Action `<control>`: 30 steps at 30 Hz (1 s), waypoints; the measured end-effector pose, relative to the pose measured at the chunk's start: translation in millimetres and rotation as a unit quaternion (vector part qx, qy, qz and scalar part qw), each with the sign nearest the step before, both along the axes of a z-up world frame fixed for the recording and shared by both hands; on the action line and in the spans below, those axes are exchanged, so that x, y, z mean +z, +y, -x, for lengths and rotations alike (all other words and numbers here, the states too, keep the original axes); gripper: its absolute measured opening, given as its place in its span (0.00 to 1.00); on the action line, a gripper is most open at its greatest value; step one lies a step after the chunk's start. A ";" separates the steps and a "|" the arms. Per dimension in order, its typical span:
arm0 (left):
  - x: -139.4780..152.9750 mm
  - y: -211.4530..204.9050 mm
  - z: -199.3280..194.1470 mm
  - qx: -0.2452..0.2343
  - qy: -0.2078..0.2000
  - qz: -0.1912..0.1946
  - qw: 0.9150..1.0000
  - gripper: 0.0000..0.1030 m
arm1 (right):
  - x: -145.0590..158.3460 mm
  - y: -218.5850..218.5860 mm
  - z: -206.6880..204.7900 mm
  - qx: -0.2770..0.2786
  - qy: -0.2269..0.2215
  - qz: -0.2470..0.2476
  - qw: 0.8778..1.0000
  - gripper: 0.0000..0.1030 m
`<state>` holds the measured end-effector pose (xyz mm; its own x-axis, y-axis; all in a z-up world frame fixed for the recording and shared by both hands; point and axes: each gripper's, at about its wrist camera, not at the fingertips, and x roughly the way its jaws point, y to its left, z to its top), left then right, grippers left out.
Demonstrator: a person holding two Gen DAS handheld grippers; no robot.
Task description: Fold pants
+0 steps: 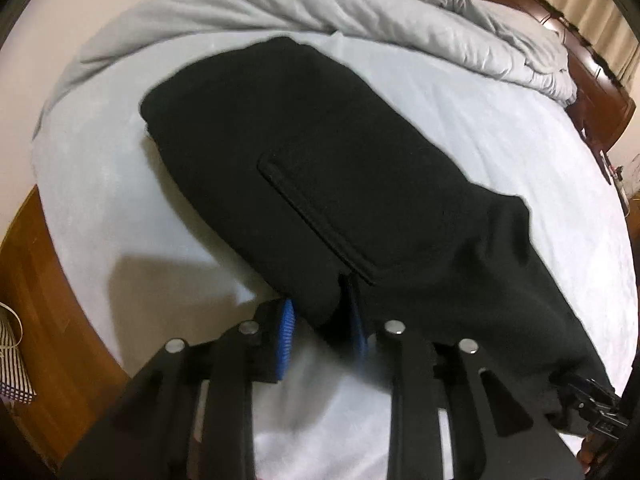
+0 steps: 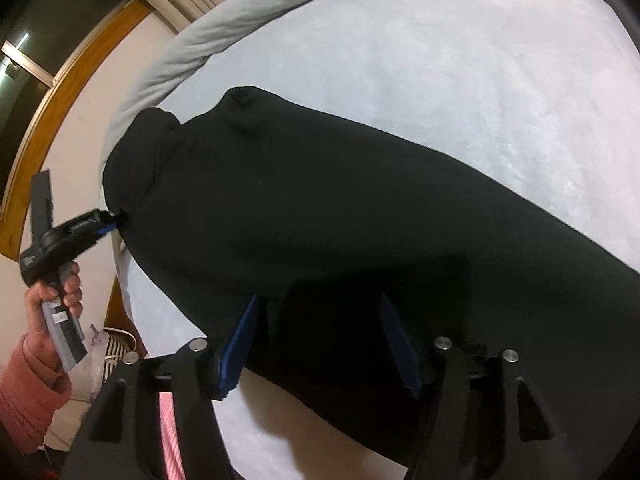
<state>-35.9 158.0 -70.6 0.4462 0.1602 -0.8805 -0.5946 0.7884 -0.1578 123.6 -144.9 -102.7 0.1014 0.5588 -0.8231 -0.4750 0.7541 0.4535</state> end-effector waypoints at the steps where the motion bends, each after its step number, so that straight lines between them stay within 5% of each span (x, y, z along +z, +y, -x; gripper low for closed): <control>1: 5.6 -0.8 2.8 0.002 0.003 0.007 1.000 0.33 | 3.1 -1.4 0.2 0.001 -0.004 0.002 1.000 0.61; 6: 56.5 -24.0 23.5 -0.011 -0.035 -0.018 0.999 0.43 | 19.0 7.2 -1.4 0.006 -0.023 -0.005 1.000 0.61; 9: 70.6 -40.7 3.1 -0.053 -0.060 -0.026 0.996 0.49 | 24.4 26.1 1.5 0.011 -0.027 -0.007 1.000 0.61; 13: 50.2 -46.0 -49.5 -0.098 -0.042 -0.033 0.994 0.51 | 15.8 42.1 8.8 0.010 -0.031 0.021 0.999 0.61; 18: -10.5 -18.9 -72.4 -0.073 0.020 0.009 0.997 0.49 | -2.7 54.2 20.8 0.033 -0.048 0.053 0.997 0.63; 21: -5.1 -21.9 -64.9 -0.093 0.010 -0.012 0.996 0.47 | 18.9 53.8 12.1 0.043 -0.053 0.021 0.997 0.62; 24: 11.5 -18.1 -50.4 -0.078 -0.016 -0.008 0.997 0.56 | 36.6 64.3 -14.3 0.031 -0.037 -0.026 0.998 0.62; 30: 19.5 10.3 -54.2 -0.041 -0.022 -0.050 0.998 0.57 | 35.6 128.1 -58.1 0.061 -0.034 -0.023 0.997 0.62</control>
